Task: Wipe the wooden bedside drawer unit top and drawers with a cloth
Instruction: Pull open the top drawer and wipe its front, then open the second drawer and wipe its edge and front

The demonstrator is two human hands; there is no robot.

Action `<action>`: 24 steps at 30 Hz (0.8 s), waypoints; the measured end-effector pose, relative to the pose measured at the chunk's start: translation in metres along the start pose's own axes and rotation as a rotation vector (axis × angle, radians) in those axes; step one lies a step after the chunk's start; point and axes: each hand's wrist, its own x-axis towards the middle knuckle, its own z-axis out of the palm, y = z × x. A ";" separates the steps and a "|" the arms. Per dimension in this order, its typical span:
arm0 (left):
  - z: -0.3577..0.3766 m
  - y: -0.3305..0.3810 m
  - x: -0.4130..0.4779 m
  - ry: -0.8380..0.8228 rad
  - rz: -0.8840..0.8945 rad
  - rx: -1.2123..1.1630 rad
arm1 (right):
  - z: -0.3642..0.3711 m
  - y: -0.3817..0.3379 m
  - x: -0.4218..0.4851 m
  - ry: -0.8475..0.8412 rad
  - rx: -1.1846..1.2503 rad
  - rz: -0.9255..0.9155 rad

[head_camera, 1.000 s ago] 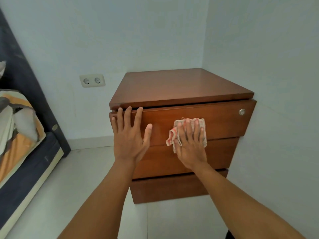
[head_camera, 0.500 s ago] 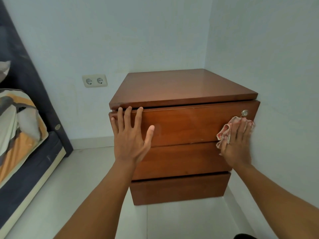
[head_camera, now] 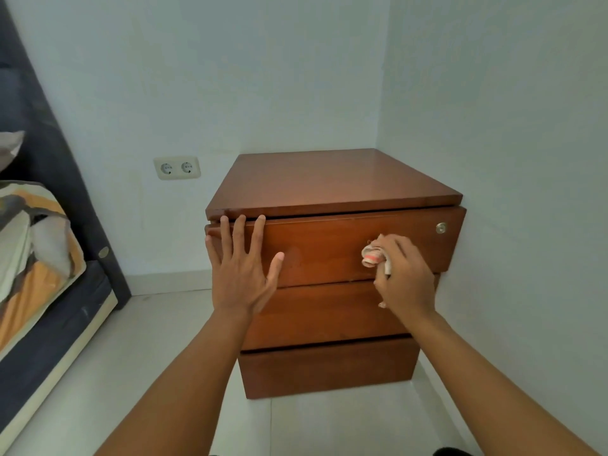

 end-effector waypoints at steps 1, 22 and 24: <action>-0.002 0.001 0.000 -0.008 -0.008 0.004 | -0.003 -0.005 0.000 -0.090 -0.040 0.013; 0.030 -0.027 -0.083 -0.369 -0.155 -0.033 | 0.020 -0.022 -0.053 -0.657 -0.331 0.143; 0.035 -0.037 -0.086 -0.452 -0.207 -0.016 | 0.026 -0.012 -0.056 -0.692 -0.332 0.207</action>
